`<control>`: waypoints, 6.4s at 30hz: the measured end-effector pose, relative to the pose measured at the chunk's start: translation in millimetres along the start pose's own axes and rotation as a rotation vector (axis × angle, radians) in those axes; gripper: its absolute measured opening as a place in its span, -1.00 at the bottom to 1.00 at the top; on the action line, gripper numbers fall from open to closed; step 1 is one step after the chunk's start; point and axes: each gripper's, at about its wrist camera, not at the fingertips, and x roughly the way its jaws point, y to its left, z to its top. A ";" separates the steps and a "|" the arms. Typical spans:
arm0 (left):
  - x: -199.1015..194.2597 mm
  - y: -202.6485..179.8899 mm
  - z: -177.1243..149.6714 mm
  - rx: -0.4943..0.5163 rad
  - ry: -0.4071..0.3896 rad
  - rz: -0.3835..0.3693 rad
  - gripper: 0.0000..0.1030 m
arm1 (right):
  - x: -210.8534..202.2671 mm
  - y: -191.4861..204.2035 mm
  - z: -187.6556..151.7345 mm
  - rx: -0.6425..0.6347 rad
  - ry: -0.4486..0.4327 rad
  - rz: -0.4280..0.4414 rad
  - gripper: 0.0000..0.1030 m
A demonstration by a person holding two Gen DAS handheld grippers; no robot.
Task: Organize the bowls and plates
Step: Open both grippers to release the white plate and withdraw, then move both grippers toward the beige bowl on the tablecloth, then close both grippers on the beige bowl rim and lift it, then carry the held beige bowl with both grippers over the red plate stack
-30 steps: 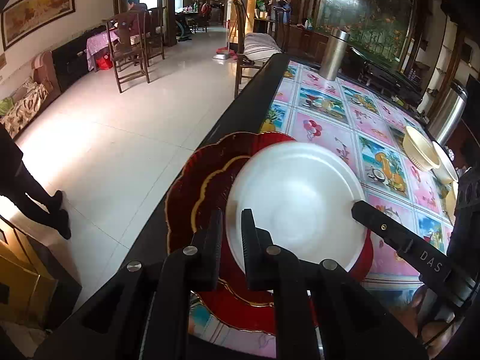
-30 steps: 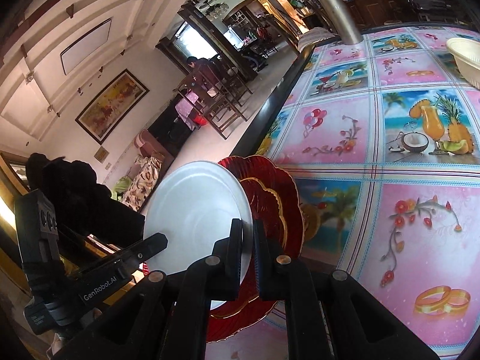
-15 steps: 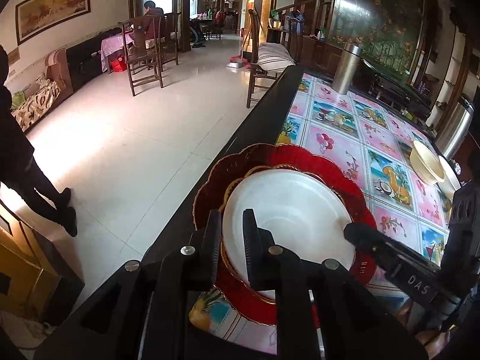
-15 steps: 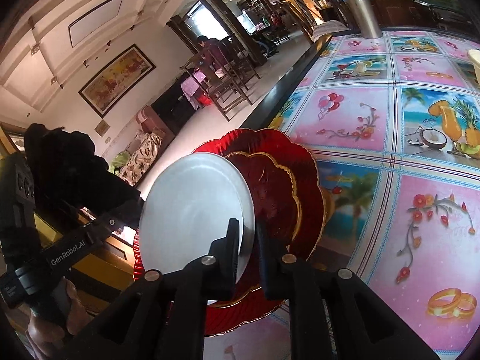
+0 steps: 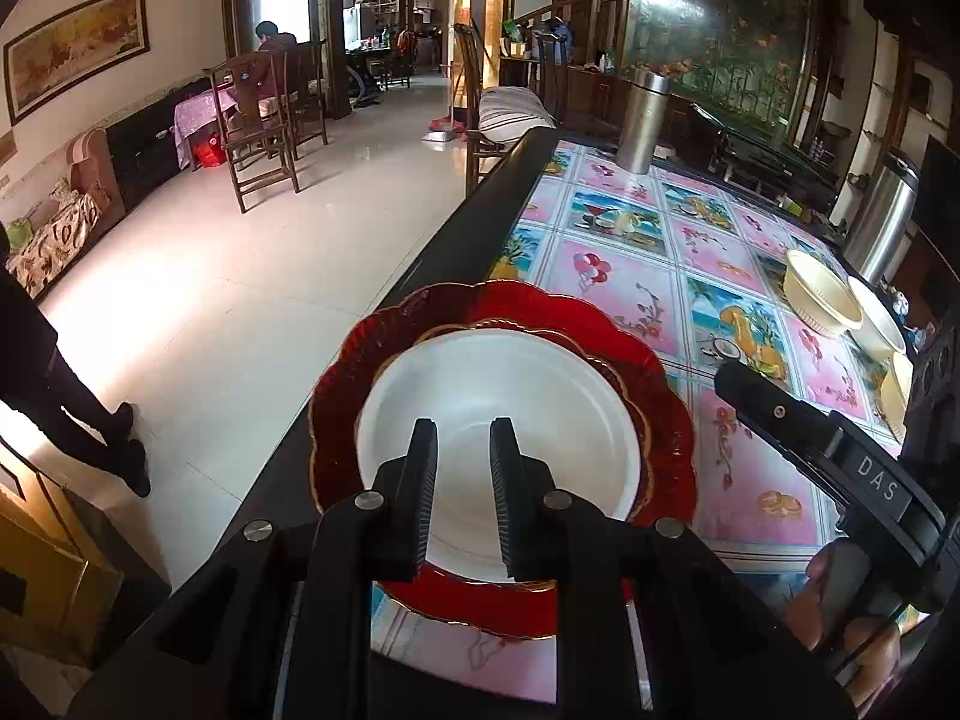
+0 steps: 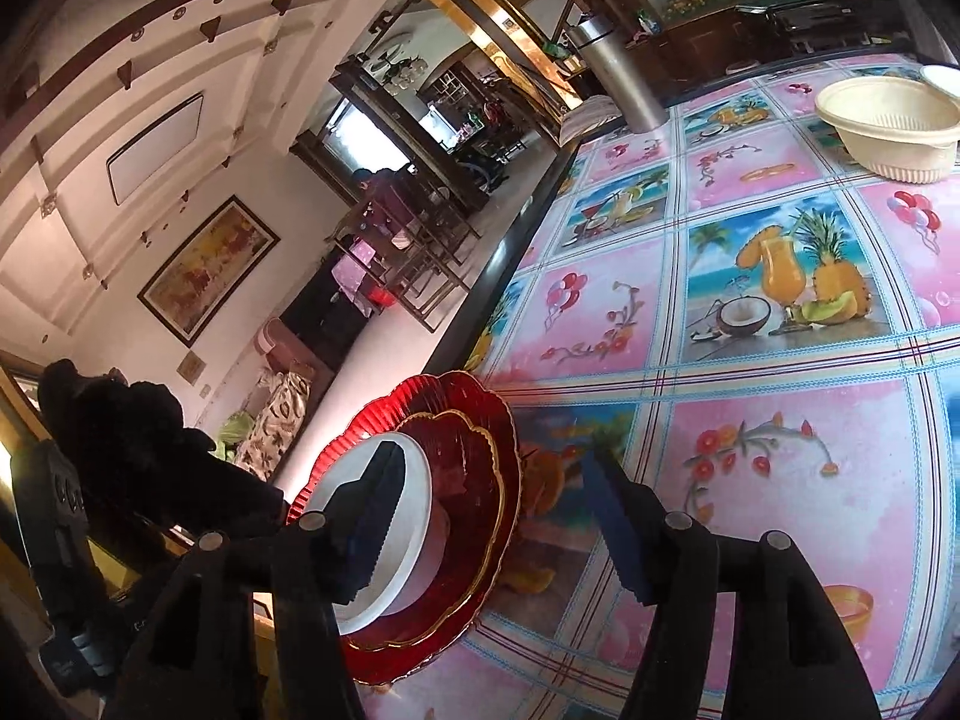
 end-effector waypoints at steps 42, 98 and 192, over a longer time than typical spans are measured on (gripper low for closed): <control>44.2 -373.8 1.7 0.469 0.345 -0.464 -0.71 | -321.4 -286.9 79.0 0.335 -0.495 -0.418 0.27; 102.9 -445.6 30.6 0.299 0.462 -0.601 -0.71 | -285.0 -350.5 94.2 0.569 -0.245 -0.333 -0.44; 66.2 -219.6 20.5 0.178 0.186 -0.343 -0.73 | -133.5 -196.5 68.1 0.214 -0.101 -0.245 -0.82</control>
